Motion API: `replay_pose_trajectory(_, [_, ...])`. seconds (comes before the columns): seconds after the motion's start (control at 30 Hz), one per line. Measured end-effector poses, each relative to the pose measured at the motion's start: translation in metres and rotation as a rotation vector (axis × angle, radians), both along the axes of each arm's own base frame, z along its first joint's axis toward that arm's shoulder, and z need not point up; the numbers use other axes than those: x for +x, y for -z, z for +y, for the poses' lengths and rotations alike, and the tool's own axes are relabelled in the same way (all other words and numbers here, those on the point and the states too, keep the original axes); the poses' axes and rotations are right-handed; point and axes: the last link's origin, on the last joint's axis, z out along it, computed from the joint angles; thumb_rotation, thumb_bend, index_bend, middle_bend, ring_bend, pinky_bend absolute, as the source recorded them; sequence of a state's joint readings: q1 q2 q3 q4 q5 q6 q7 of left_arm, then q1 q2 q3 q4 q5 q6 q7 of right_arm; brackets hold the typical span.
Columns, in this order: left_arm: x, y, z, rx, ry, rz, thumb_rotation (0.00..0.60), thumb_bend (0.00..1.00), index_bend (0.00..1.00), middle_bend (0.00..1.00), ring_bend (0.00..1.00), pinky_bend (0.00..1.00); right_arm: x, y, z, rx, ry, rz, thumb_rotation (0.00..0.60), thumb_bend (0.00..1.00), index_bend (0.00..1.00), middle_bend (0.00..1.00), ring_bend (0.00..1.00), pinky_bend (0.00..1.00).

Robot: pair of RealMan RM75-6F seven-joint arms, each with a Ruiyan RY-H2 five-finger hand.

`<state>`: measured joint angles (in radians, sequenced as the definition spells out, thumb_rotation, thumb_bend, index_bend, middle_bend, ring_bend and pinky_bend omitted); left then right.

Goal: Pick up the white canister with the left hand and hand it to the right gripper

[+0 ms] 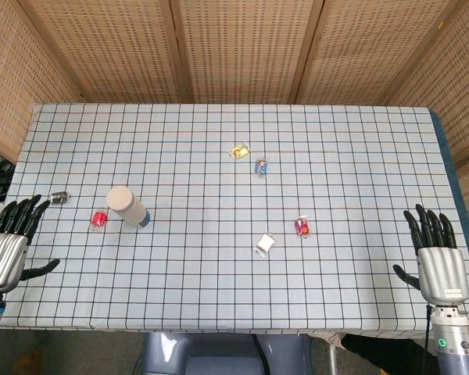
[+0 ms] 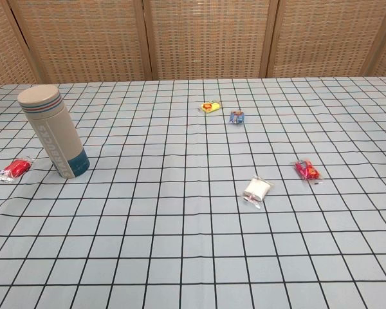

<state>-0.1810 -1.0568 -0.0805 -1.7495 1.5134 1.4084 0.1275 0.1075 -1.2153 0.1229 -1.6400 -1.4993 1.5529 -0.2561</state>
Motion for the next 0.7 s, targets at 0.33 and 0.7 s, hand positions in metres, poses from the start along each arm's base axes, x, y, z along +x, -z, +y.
replay_pose_trajectory(0.33, [0.043,0.015,0.08,-0.206,0.063,0.088,0.6,0.0,0.0,0.0,0.0,0.0,-0.002,0.002,-0.005,-0.01,0.018,0.02,0.6,0.0,0.0,0.0,0.0,0.0])
replay_pose_trajectory(0.7, [0.063,0.063,0.154,-0.334,0.053,0.116,0.6,0.0,0.1,0.04,0.08,0.15,-0.011,-0.001,-0.013,-0.031,0.064,0.027,0.6,0.0,0.0,0.0,0.0,0.0])
